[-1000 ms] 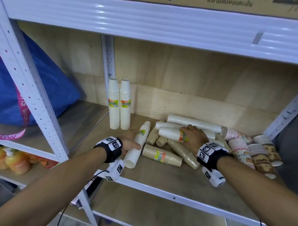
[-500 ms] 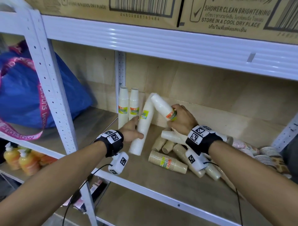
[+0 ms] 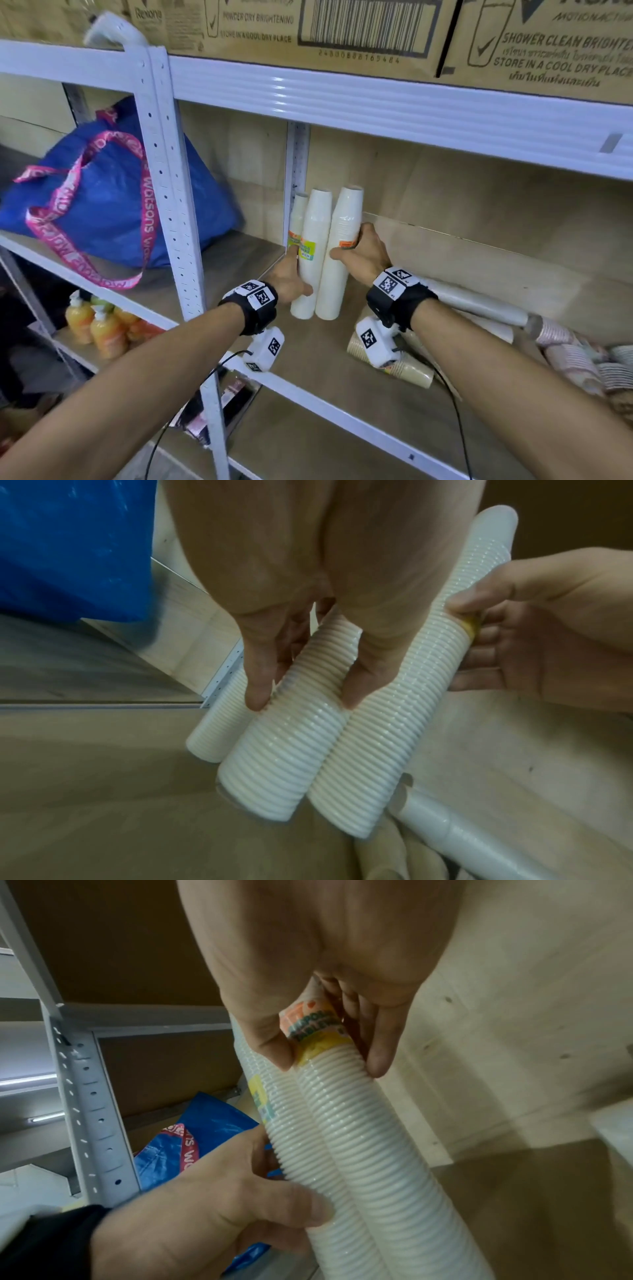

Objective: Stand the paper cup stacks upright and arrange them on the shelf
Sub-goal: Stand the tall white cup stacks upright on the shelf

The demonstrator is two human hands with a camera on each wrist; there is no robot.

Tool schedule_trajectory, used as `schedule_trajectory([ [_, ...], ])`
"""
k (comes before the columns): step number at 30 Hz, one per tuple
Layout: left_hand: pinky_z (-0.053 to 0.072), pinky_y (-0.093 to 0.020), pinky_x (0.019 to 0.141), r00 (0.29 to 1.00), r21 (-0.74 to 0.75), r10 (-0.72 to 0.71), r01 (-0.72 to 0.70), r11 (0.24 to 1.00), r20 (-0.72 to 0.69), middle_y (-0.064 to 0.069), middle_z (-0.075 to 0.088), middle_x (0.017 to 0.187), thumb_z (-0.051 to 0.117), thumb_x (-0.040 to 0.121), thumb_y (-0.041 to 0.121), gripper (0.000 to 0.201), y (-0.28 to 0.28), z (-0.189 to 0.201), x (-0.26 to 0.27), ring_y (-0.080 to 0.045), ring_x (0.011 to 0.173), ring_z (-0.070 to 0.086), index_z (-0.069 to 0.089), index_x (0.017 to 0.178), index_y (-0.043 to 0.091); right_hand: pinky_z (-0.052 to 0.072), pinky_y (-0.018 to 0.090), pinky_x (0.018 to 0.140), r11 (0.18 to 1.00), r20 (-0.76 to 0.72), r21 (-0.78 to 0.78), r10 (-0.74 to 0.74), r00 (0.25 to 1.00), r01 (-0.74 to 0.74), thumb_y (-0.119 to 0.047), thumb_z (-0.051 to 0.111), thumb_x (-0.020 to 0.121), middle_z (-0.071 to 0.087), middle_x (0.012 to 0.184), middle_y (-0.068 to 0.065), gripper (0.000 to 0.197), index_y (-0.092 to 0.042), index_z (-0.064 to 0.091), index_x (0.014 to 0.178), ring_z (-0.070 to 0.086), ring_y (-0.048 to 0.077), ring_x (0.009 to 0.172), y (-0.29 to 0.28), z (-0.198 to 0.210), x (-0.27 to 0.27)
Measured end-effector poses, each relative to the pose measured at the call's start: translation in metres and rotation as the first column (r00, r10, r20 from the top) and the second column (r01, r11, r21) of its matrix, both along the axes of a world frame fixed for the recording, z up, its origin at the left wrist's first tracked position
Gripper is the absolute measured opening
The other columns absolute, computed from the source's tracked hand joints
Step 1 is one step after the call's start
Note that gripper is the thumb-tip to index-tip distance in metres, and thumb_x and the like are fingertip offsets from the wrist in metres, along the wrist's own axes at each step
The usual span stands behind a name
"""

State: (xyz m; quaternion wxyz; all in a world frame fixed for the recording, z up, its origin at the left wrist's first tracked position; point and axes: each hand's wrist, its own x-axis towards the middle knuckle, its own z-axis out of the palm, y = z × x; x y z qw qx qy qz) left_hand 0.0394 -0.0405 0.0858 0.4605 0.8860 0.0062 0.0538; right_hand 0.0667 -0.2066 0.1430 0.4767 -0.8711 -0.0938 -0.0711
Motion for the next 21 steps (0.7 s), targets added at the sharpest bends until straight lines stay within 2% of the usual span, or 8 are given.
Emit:
schedule_trajectory([
  [4, 0.045, -0.037, 0.094, 0.998, 0.004, 0.051, -0.051, 0.999, -0.027, 0.004, 0.056, 0.107, 0.078, 0.072, -0.002, 0.067, 0.008, -0.012, -0.002, -0.017, 0.103, 0.053, 0.041, 0.125, 0.017, 0.048, 0.030, 0.075, 1.000, -0.034, 0.016, 0.013, 0.999, -0.013, -0.017, 0.075, 0.069, 0.061, 0.105, -0.001, 0.053, -0.016, 0.047, 0.113, 0.060, 0.019, 0.094, 0.007, -0.016, 0.002],
  [9, 0.044, -0.044, 0.103, 0.998, -0.004, 0.036, -0.036, 0.999, -0.060, -0.001, 0.059, 0.125, 0.080, 0.071, 0.002, 0.080, 0.010, -0.026, 0.004, -0.020, 0.115, 0.055, 0.036, 0.135, 0.019, 0.050, 0.034, 0.079, 0.999, -0.064, -0.017, 0.036, 0.997, -0.037, -0.016, 0.075, 0.070, 0.061, 0.107, 0.001, 0.054, -0.016, 0.045, 0.115, 0.060, 0.021, 0.095, 0.012, -0.032, 0.006],
  [12, 0.047, -0.049, 0.101, 0.997, 0.016, 0.011, -0.009, 1.000, -0.078, 0.002, 0.061, 0.123, 0.084, 0.066, 0.008, 0.082, 0.011, -0.039, 0.012, -0.019, 0.115, 0.058, 0.038, 0.133, 0.023, 0.050, 0.036, 0.080, 0.998, -0.081, -0.044, 0.034, 0.996, -0.037, -0.015, 0.075, 0.070, 0.060, 0.105, 0.001, 0.054, -0.016, 0.044, 0.115, 0.060, 0.022, 0.096, 0.013, -0.039, 0.008],
  [15, 0.049, -0.048, 0.099, 0.997, 0.011, -0.006, 0.007, 1.000, -0.078, 0.005, 0.062, 0.123, 0.085, 0.063, 0.012, 0.081, 0.013, -0.055, 0.022, -0.018, 0.115, 0.058, 0.041, 0.131, 0.025, 0.050, 0.036, 0.079, 0.998, -0.103, -0.058, 0.031, 0.994, -0.037, -0.015, 0.074, 0.069, 0.061, 0.105, 0.002, 0.054, -0.015, 0.044, 0.115, 0.059, 0.023, 0.095, 0.012, -0.046, 0.009],
  [18, 0.048, -0.047, 0.099, 0.997, 0.014, -0.021, 0.022, 1.000, -0.079, 0.001, 0.061, 0.124, 0.083, 0.066, 0.010, 0.078, 0.010, -0.055, 0.021, -0.021, 0.115, 0.058, 0.042, 0.131, 0.019, 0.044, 0.031, 0.075, 0.999, -0.124, -0.039, 0.023, 0.992, -0.028, -0.011, 0.074, 0.071, 0.059, 0.104, 0.002, 0.054, -0.013, 0.044, 0.116, 0.057, 0.021, 0.093, 0.010, -0.050, 0.009],
  [21, 0.047, -0.048, 0.099, 0.997, 0.005, -0.037, 0.037, 0.999, -0.068, -0.001, 0.060, 0.125, 0.083, 0.068, 0.010, 0.077, 0.009, -0.048, 0.017, -0.022, 0.115, 0.058, 0.040, 0.132, 0.018, 0.044, 0.031, 0.076, 0.999, -0.133, -0.033, 0.022, 0.991, -0.026, -0.011, 0.074, 0.072, 0.059, 0.104, 0.001, 0.055, -0.013, 0.044, 0.118, 0.058, 0.021, 0.094, 0.008, -0.052, 0.010],
])
